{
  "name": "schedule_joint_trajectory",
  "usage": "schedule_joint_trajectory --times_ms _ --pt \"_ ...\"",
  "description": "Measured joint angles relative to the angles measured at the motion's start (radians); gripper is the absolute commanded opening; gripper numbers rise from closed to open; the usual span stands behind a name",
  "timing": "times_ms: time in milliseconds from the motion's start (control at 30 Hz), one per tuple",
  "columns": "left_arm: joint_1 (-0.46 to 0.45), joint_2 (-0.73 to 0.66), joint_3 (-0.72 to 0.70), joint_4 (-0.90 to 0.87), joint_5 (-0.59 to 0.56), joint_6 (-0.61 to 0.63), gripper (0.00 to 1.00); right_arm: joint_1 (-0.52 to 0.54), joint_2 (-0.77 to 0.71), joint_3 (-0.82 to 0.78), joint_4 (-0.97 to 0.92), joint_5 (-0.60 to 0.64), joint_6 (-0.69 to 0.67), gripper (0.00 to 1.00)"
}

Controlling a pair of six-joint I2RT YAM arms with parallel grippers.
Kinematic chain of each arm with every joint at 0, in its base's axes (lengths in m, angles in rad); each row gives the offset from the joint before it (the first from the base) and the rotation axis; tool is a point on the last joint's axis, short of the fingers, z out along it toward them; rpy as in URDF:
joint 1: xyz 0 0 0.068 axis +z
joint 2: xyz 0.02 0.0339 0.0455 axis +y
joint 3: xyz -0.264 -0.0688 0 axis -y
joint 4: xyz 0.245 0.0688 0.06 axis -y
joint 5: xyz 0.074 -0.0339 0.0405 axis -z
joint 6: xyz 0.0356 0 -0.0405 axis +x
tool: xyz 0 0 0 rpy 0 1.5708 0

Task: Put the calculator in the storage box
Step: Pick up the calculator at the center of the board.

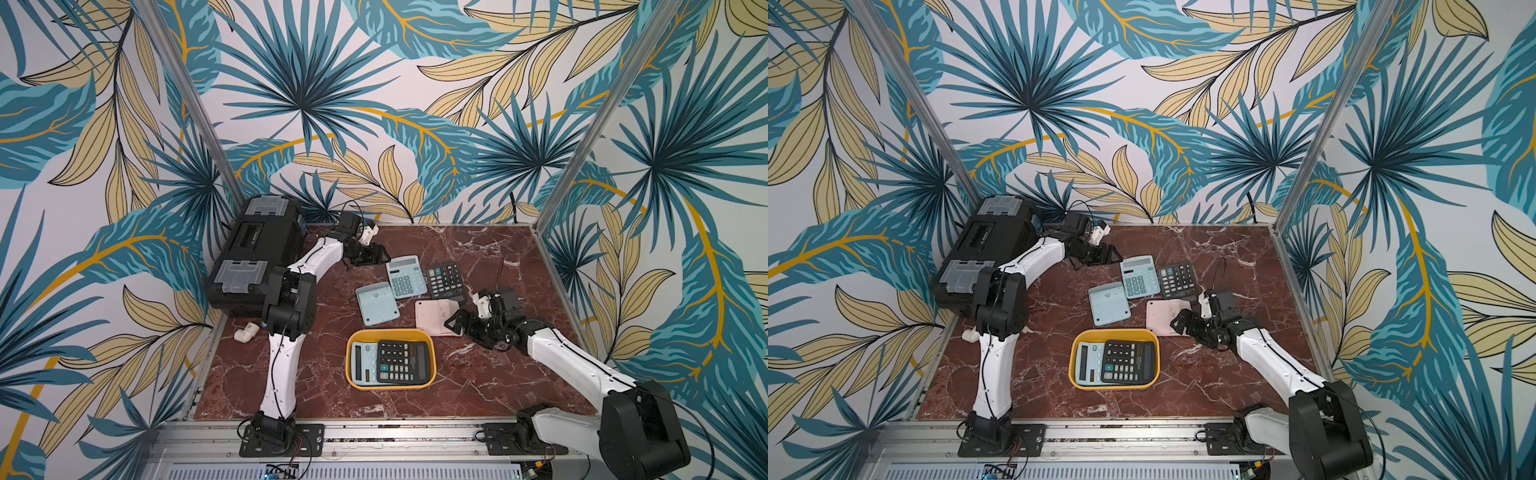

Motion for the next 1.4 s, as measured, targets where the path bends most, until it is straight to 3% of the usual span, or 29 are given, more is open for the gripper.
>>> schedule_joint_trajectory --times_ms 533,1167,1400 --pt "0.004 0.185 0.234 -0.052 0.072 0.038 0.56 -0.007 -0.046 -0.016 -0.001 -0.015 -0.006 0.94" --pt "0.000 0.231 0.257 -0.024 0.150 0.012 0.26 -0.007 -0.051 -0.038 -0.003 -0.024 -0.005 0.94" --pt "-0.005 0.231 0.254 -0.011 0.151 0.009 0.30 -0.007 -0.053 -0.057 0.002 -0.035 -0.005 0.94"
